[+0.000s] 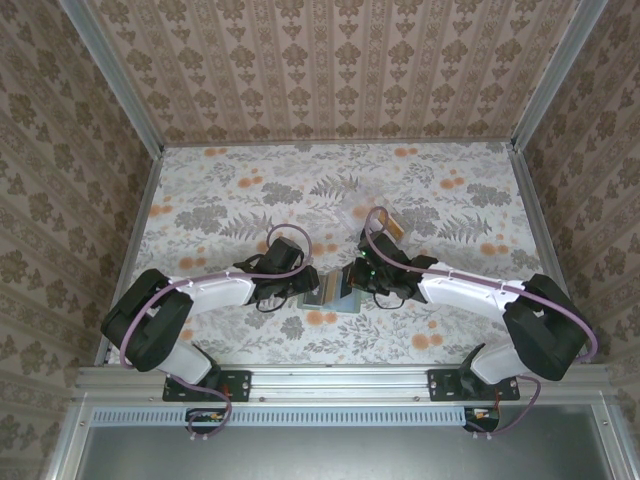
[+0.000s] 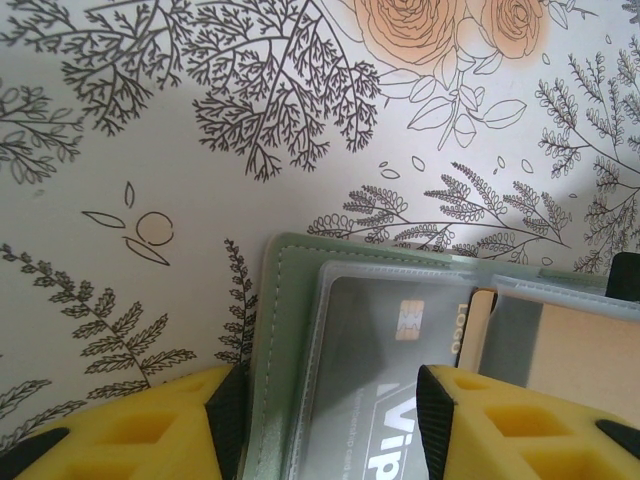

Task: Put the credit cards into the card holder
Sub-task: Flip over the card slot in the card holder.

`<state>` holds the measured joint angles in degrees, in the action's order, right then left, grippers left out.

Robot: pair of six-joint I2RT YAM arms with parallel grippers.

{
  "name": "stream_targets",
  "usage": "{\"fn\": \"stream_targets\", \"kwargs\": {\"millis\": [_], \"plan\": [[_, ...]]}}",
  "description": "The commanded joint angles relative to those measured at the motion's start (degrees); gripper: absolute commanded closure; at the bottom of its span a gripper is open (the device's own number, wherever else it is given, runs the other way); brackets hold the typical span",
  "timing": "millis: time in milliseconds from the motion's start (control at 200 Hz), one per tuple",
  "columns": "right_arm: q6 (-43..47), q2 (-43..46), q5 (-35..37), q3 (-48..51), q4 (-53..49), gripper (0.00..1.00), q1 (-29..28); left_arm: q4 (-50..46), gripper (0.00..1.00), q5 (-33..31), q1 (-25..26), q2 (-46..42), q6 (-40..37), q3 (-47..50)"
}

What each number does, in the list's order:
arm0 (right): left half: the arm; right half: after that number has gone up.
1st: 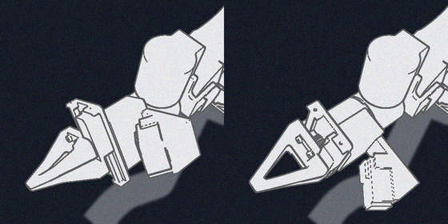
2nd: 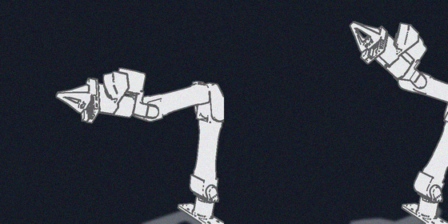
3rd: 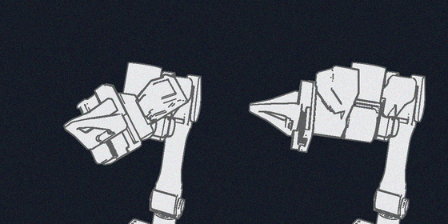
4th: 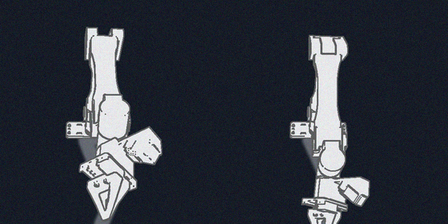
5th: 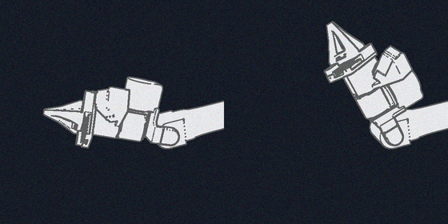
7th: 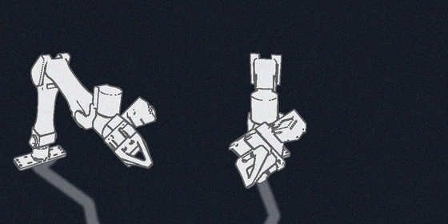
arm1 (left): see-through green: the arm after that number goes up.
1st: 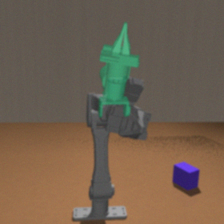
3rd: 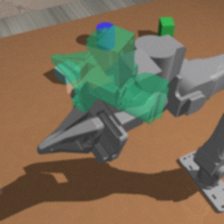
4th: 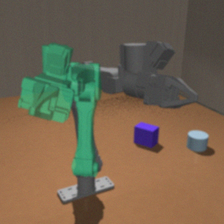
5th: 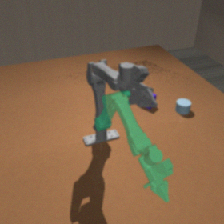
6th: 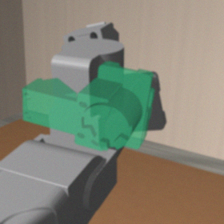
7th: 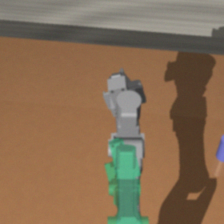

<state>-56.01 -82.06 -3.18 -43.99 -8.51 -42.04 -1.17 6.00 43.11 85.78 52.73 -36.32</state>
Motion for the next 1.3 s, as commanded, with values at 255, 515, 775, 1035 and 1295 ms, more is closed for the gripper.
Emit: {"fn": "stream_targets", "kwargs": {"millis": [255, 515, 775, 1035, 1295], "plan": [[2.64, 1.77, -0.97, -4.25, -3.82, 1.0, -0.66, -2.26, 0.51, 1.24, 0.87, 0.8, 0.66, 0.23], [3.28, 1.64, -0.94, -4.44, -4.28, 1.0, -0.97, -2.62, 0.51, 0.64, 0.92, -0.39, 0.8, 0.45], [3.74, 0.9, -3.43, -5.53, -1.99, 1.0, -1.1, -3.47, 0.47, -1.96, 0.88, -4.93, 0.64, 1.94], [3.36, -1.26, -4.9, -6.52, -0.93, 1.0, -1.05, -3.57, 0.39, -3.62, 0.85, -7.77, 1.32, 3.25], [3.72, -3.08, -7.11, -7.47, -0.01, 1.0, -1.25, -4.1, 0.36, -5.51, 0.9, -10.87, 1.45, 4.21]]}}
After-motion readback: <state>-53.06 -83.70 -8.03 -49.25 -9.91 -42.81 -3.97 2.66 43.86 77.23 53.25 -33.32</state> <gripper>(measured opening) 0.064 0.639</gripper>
